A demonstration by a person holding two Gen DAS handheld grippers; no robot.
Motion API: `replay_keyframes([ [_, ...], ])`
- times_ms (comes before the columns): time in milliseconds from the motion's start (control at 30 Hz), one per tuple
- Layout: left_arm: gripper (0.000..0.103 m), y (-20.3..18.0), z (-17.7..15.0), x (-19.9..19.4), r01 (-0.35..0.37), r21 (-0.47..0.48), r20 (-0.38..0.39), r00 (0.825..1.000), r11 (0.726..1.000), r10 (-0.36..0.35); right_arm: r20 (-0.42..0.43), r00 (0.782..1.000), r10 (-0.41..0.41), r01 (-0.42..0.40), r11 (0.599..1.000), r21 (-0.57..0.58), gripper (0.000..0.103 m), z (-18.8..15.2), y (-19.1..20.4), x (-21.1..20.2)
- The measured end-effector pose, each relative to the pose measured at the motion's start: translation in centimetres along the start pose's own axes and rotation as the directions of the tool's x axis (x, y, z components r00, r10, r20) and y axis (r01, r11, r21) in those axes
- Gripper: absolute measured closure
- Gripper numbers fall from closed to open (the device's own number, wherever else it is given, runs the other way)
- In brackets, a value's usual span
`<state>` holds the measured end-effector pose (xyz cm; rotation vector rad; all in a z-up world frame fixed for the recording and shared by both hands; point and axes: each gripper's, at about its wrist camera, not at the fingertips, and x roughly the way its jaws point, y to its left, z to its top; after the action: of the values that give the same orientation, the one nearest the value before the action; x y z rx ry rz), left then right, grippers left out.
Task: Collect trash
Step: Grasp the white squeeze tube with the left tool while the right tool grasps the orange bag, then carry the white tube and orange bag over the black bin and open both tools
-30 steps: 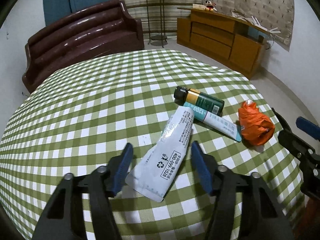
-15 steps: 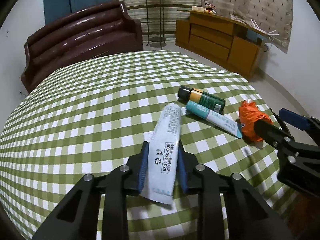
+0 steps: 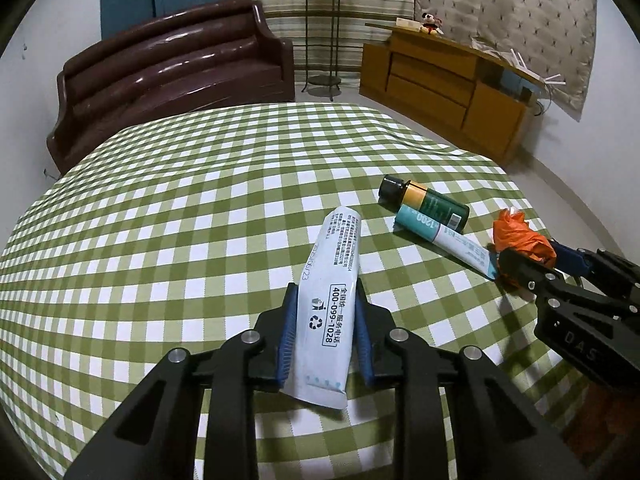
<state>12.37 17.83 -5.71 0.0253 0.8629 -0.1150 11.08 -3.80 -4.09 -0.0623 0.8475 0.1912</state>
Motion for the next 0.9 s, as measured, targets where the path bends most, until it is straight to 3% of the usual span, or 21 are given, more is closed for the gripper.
replay_keyframes([
  [467,0.077,-0.8,0.0,-2.1,-0.001,-0.011,0.035,0.999,1.0,0.002,0.087,0.996,-0.024,0.021,0.999,0.031,0.063,-0.7,-2.0,-3.6],
  [900,0.077,-7.6,1.2,-4.1,0.071,0.056,0.093,0.993,0.996,-0.076,0.138,0.98,-0.145,0.129,0.984,0.124,0.063,-2.4,-9.4,-7.5],
])
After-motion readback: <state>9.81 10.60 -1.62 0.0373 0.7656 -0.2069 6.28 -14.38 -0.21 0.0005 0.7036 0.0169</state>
